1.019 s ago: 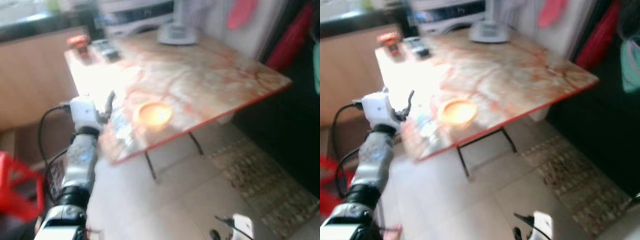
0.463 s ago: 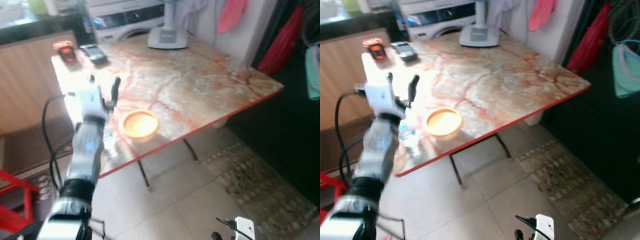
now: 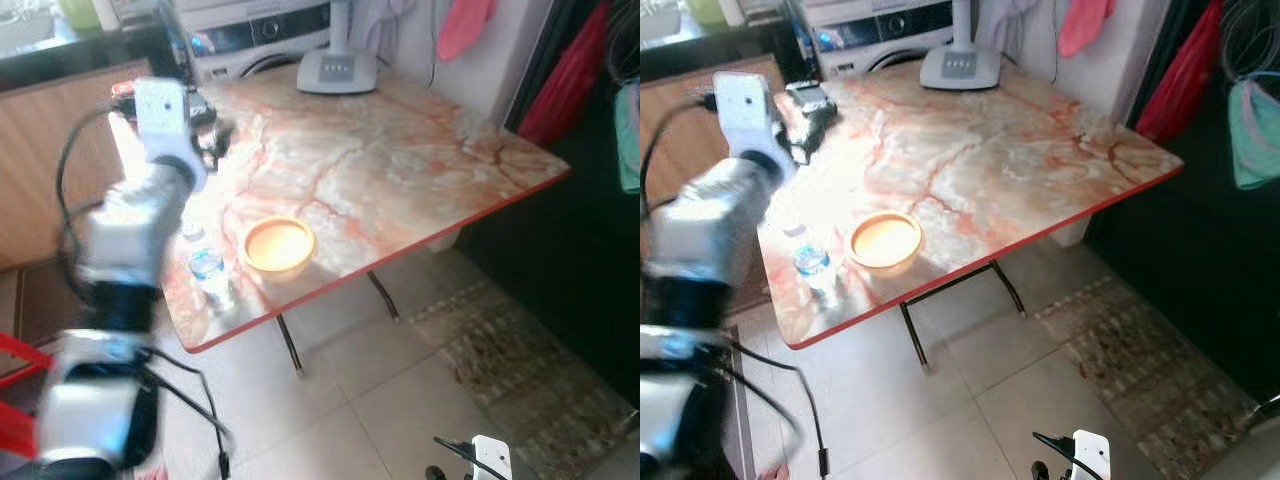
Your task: Restocking fridge
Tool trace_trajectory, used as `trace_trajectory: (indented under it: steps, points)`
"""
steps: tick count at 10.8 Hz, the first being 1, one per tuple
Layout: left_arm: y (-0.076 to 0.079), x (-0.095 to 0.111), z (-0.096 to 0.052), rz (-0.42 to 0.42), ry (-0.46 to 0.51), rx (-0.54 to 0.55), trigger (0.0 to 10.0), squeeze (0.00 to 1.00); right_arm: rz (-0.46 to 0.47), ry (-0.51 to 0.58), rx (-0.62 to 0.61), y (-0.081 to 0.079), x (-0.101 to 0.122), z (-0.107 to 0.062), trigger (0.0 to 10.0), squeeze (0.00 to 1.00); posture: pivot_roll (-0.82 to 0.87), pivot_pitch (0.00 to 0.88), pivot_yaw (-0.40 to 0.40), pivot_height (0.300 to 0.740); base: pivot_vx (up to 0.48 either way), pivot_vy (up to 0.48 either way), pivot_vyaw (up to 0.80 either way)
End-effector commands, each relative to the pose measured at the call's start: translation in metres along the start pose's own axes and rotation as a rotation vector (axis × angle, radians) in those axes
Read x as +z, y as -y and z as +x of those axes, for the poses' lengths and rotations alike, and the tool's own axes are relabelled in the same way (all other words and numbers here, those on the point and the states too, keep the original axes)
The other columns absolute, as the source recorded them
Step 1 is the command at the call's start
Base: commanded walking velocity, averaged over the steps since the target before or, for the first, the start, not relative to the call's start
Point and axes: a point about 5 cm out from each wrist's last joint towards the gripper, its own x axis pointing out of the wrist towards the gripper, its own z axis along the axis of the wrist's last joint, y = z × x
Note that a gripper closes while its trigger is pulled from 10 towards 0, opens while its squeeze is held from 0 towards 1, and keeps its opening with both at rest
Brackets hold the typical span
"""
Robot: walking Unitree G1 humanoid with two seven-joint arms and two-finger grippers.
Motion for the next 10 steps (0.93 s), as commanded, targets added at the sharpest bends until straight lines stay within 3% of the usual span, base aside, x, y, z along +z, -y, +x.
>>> trace_trajectory:
  steps: [1, 2, 4, 5, 8, 10]
  points:
    - [-0.003, 0.009, -0.004, 0.048, -0.028, -0.051, 10.0, 0.0, 0.001, -0.015, 0.007, 0.0, -0.003, 0.0, 10.0, 0.0, 0.12, 0.061, 0.046, 0.74, 0.0, 0.0, 0.0]
    - [-0.006, 0.005, -0.009, 0.163, -0.117, -0.101, 10.0, 0.0, 0.01, -0.013, 0.013, -0.001, -0.003, 0.0, 10.0, 0.0, 0.13, 0.056, 0.049, 0.74, 0.0, 0.0, 0.0]
    - [-0.004, 0.007, -0.016, 0.19, -0.21, -0.171, 10.0, 0.0, 0.009, -0.018, 0.013, -0.001, -0.004, 0.0, 10.0, 0.0, 0.14, 0.049, 0.053, 0.74, 0.0, 0.0, 0.0]
    - [-0.009, 0.003, -0.018, 0.207, -0.267, -0.183, 10.0, 0.0, 0.005, -0.021, 0.017, -0.002, -0.005, 0.0, 10.0, 0.0, 0.14, 0.04, 0.059, 0.74, 0.0, 0.0, 0.0]
    - [-0.003, -0.014, -0.02, 0.079, -0.328, -0.261, 10.0, 0.0, -0.02, -0.025, 0.026, -0.002, -0.005, 0.0, 10.0, 0.0, 0.13, 0.034, 0.053, 0.74, 0.0, 0.0, 0.0]
    - [-0.003, -0.023, -0.02, 0.076, -0.367, -0.26, 10.0, 0.0, -0.027, -0.021, 0.024, -0.001, -0.003, 0.0, 10.0, 0.0, 0.13, 0.041, 0.053, 0.74, 0.0, 0.0, 0.0]
